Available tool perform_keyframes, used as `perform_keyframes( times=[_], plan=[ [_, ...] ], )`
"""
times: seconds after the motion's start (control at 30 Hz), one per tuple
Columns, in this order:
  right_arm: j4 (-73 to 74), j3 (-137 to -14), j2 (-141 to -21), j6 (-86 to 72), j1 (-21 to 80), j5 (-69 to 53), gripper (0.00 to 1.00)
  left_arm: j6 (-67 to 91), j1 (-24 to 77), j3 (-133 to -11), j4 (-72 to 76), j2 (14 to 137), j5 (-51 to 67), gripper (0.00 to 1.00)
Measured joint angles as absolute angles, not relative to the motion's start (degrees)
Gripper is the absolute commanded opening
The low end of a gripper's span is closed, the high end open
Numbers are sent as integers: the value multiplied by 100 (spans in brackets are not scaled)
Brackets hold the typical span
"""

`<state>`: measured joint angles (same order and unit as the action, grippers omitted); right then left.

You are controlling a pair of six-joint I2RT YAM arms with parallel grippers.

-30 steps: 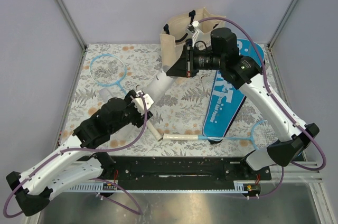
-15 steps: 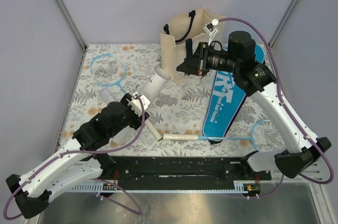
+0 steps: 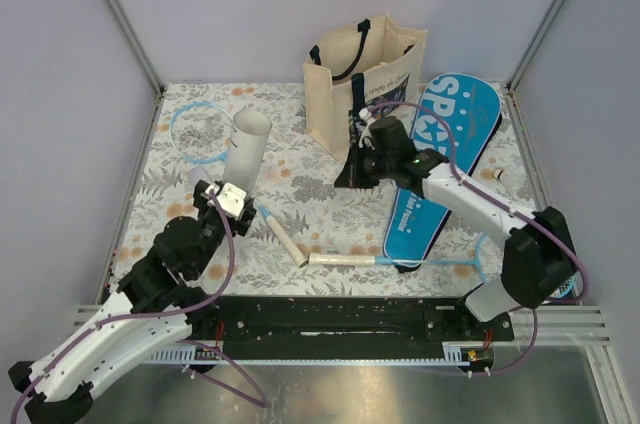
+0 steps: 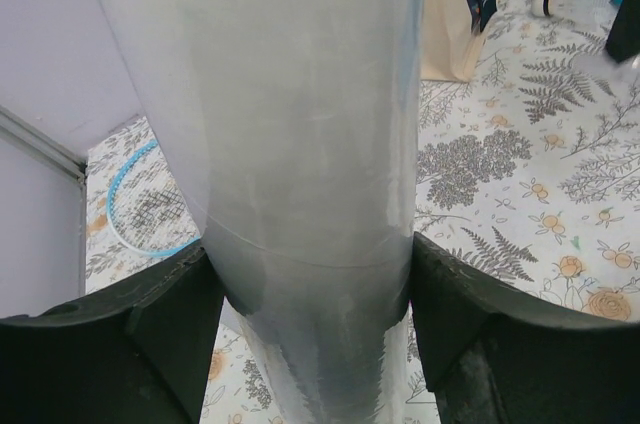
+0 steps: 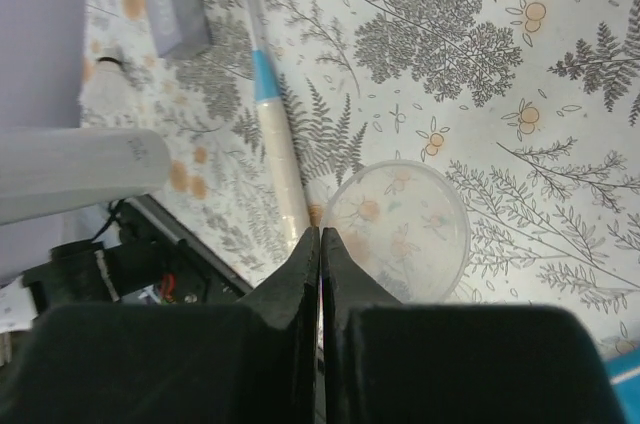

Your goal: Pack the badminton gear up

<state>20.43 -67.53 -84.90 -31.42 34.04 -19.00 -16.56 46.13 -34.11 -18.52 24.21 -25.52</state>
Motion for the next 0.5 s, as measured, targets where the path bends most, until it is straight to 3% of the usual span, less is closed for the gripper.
perform_keyframes(
  times=[0.17, 0.33, 0.5],
  plan=[
    [1472, -6458, -9196, -3232, 3824, -1396, 7, -1649, 4613, -3275, -1730, 2226, -2545, 42],
    [1013, -6169, -9564, -3339, 3848, -930, 28, -1616, 4613, -3232, -1704, 2224, -2373, 42],
    [886, -6143, -9618, -3332, 3846, -661, 41, -1605, 4613, -3232, -1704, 2261, -2128, 42]
  ],
)
